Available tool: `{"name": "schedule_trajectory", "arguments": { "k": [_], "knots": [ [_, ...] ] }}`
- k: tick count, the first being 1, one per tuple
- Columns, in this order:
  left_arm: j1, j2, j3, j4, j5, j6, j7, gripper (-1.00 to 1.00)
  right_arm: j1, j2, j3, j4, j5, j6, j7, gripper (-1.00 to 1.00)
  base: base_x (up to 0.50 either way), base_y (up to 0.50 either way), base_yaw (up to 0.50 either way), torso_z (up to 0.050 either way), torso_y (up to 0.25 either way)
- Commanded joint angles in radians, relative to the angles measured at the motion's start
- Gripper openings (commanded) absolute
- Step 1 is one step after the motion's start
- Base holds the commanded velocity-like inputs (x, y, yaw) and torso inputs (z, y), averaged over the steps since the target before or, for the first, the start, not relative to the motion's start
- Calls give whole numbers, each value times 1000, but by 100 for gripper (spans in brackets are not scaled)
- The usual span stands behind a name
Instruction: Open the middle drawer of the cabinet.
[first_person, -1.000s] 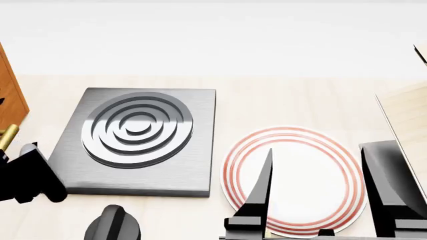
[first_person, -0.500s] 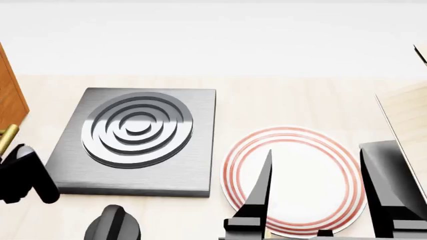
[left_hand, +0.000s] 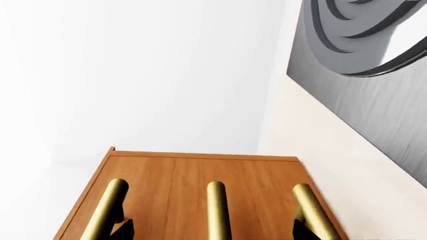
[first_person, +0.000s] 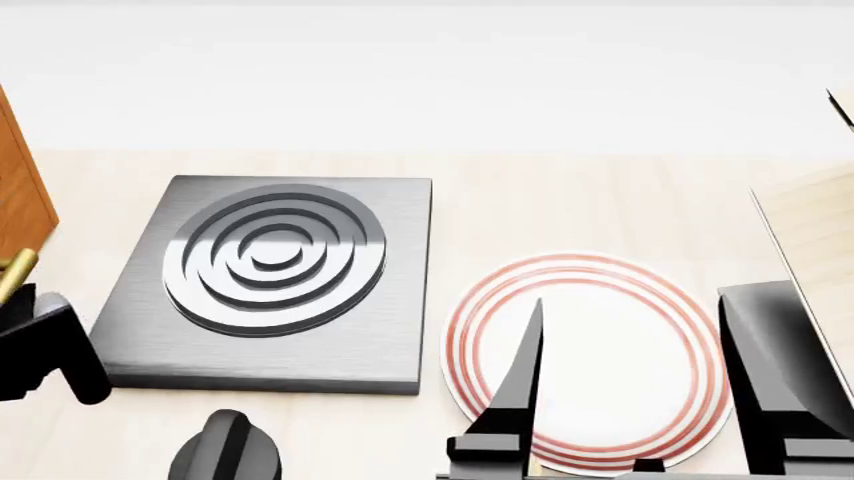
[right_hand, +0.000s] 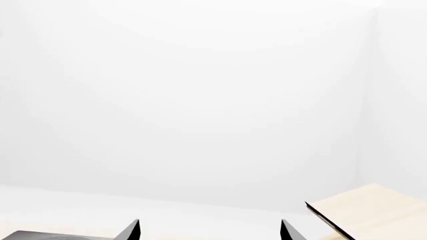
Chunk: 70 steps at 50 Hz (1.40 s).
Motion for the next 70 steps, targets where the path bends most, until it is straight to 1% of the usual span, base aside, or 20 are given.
{"name": "schedule_trajectory", "arguments": {
  "k": [1,10,23,32,50,57,64,70],
  "knots": [
    [-9,9,20,-45,18,29,-4,100,-2,-1,-8,5,4,-1,-4,100,0,0,0,0,0],
    [-6,15,27,-58,23,41,-7,100,-4,2,-9,4,3,-3,-4,100,0,0,0,0,0],
    [-18,50,29,-168,11,92,-25,100,-3,0,-11,10,4,-6,-7,100,0,0,0,0,0],
    [-21,66,10,-213,-12,100,-33,100,-1,-3,-12,12,5,-6,-8,100,0,0,0,0,0],
    [-45,94,15,-332,-8,126,-48,100,-1,-7,-17,18,3,-4,-10,100,0,0,0,0,0],
    [-34,83,13,-295,-4,85,-42,100,-1,-7,-17,20,3,-4,-11,100,0,0,0,0,0],
    [-49,98,15,-352,-4,104,-48,100,-2,-8,-19,23,1,-5,-13,100,0,0,0,0,0],
    [-46,90,9,-332,-5,83,-45,100,-2,-9,-20,24,1,-4,-14,100,0,0,0,0,0]
  ]
}}
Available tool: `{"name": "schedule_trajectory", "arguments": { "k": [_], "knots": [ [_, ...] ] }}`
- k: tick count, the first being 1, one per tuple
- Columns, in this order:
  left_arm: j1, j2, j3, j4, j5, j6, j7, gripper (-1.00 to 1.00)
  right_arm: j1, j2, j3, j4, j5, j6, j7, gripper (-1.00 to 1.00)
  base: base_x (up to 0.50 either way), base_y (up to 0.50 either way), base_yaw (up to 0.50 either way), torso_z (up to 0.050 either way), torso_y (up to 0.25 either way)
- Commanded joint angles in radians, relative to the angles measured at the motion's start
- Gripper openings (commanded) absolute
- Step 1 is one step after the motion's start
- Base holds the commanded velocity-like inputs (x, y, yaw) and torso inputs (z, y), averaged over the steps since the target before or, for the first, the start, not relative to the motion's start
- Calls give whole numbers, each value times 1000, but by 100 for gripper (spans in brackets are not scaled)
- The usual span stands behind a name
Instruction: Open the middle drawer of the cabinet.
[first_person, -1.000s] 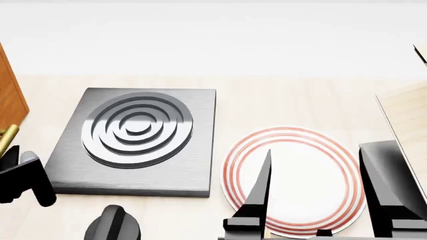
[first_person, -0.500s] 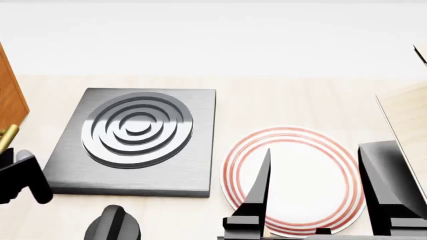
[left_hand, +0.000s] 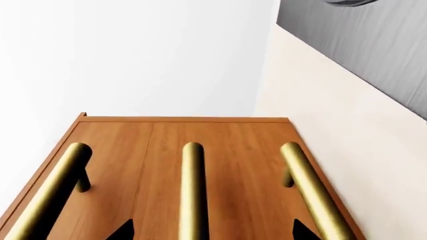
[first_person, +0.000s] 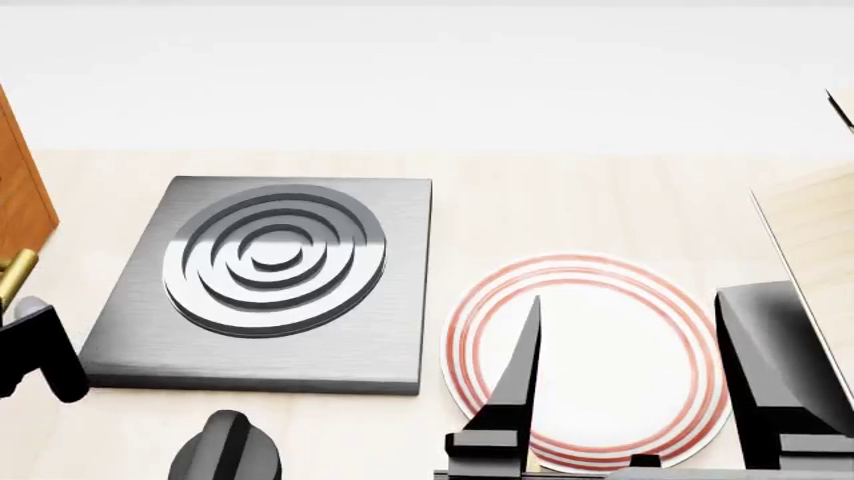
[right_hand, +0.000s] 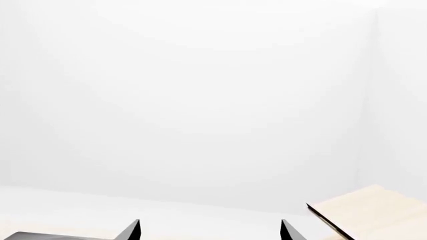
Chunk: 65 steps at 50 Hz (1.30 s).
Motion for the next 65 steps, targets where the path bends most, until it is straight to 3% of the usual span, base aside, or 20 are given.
{"name": "schedule_trajectory", "arguments": {
  "k": [1,65],
  "knots": [
    [-6,1,-5,-13,-1,-15,-1,100,-8,-2,-16,11,8,1,-7,100,0,0,0,0,0],
    [-74,92,4,-301,-2,100,-44,100,-8,-5,-21,18,9,2,-16,100,0,0,0,0,0]
  ]
}}
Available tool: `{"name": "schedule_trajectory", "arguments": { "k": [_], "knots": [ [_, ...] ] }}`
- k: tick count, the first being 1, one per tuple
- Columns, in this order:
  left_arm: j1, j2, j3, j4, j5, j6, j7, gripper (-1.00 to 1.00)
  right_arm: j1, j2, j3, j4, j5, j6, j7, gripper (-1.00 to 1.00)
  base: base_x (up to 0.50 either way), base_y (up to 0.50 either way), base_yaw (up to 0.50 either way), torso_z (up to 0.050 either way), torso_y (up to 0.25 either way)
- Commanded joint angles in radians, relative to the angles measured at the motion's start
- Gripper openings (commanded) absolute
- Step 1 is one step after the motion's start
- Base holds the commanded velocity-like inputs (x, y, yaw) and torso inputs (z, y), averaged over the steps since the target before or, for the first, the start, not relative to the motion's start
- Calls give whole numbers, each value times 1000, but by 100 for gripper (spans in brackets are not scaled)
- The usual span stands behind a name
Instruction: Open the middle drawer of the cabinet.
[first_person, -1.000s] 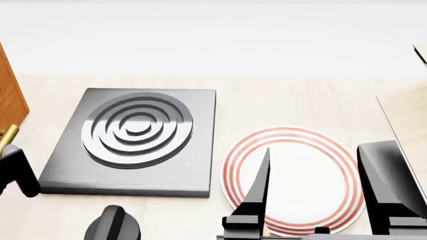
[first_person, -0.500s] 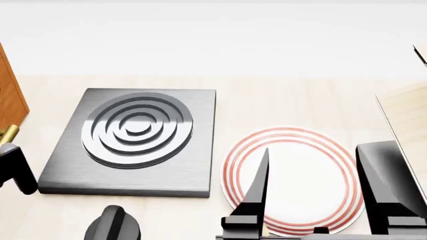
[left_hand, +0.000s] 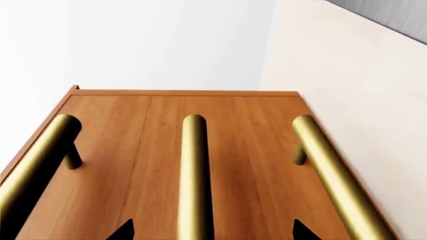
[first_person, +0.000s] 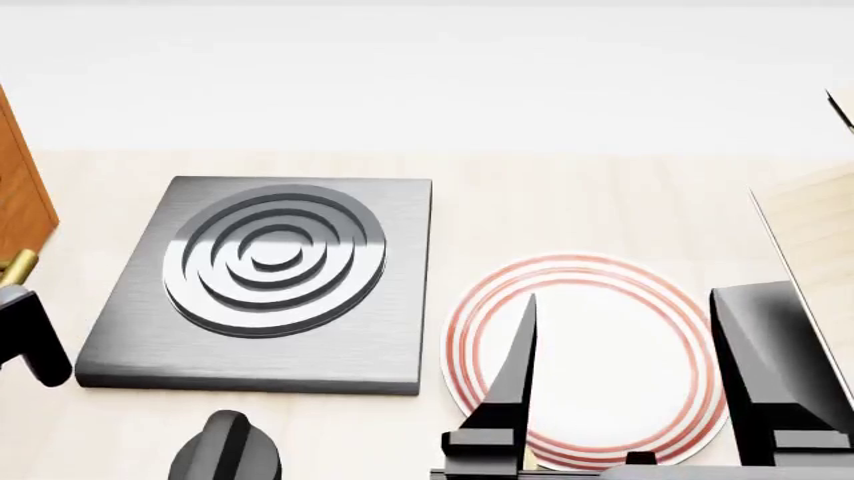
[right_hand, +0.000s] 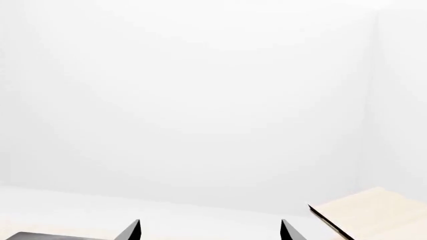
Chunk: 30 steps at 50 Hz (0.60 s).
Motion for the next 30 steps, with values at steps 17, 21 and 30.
{"name": "schedule_trajectory", "arguments": {
  "k": [17,21,30],
  "knots": [
    [-26,44,4,-133,-2,53,-26,100,-12,-2,-22,17,12,2,-12,100,0,0,0,0,0],
    [-27,46,3,-140,-3,54,-30,-100,-13,-3,-23,19,11,1,-12,100,0,0,0,0,0],
    [-21,37,-1,-116,-4,37,-32,-100,-12,-5,-24,18,11,5,-11,100,0,0,0,-1,0]
  ]
}}
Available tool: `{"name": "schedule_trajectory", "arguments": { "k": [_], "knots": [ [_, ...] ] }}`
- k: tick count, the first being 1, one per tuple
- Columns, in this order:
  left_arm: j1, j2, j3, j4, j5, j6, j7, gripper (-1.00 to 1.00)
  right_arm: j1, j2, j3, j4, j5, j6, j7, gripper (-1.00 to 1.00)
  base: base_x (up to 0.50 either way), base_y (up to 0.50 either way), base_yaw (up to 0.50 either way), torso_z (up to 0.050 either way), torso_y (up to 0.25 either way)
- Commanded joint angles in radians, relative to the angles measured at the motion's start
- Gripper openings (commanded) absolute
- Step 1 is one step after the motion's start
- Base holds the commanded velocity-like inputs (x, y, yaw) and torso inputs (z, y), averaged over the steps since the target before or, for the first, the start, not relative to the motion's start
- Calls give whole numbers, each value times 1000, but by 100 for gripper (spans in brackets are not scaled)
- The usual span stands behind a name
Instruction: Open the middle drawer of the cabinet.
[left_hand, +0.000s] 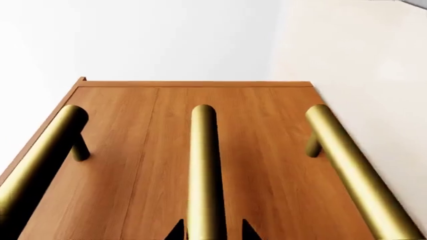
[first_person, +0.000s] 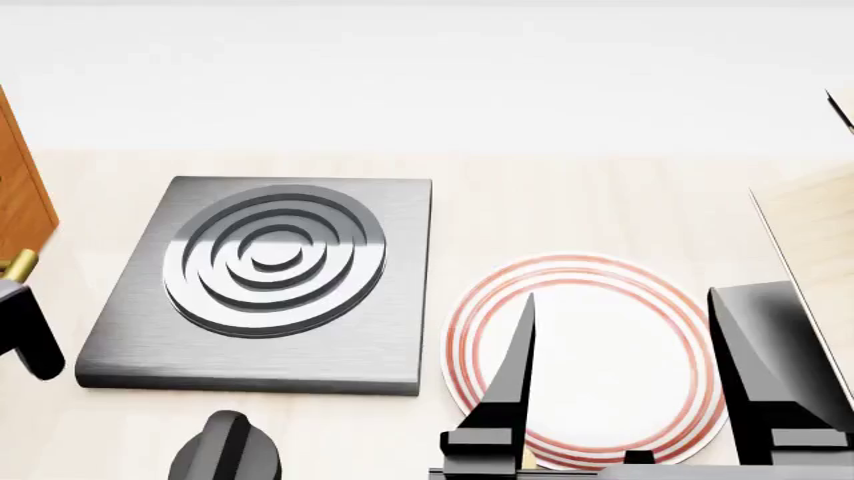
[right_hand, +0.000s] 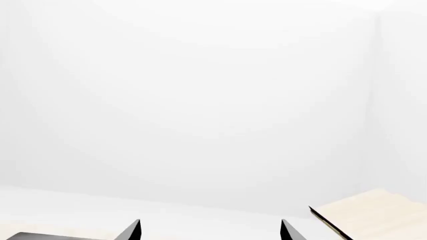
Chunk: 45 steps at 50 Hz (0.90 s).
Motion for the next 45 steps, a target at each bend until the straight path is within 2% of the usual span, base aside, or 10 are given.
{"name": "schedule_trajectory", "arguments": {
  "k": [1,20,28,33,39,45],
  "knots": [
    [9,0,4,-1,-24,-4,5,-100,-13,-1,-23,14,17,4,-6,100,0,0,0,0,0],
    [18,-14,8,50,-13,-21,-9,-100,-17,0,-23,17,15,0,-7,100,0,0,0,-1,0],
    [41,-67,23,228,23,-99,2,-100,-16,1,-21,15,18,0,-6,100,0,0,0,0,0],
    [76,-126,34,431,61,-184,19,-100,-13,-2,-23,18,18,2,-11,100,0,0,0,0,0],
    [88,-128,59,494,97,-195,12,-100,-15,2,-20,15,22,1,-10,100,0,0,0,0,0],
    [79,-115,70,482,109,-173,1,-100,-19,6,-20,15,21,-2,-10,100,0,0,0,0,0]
  ]
}}
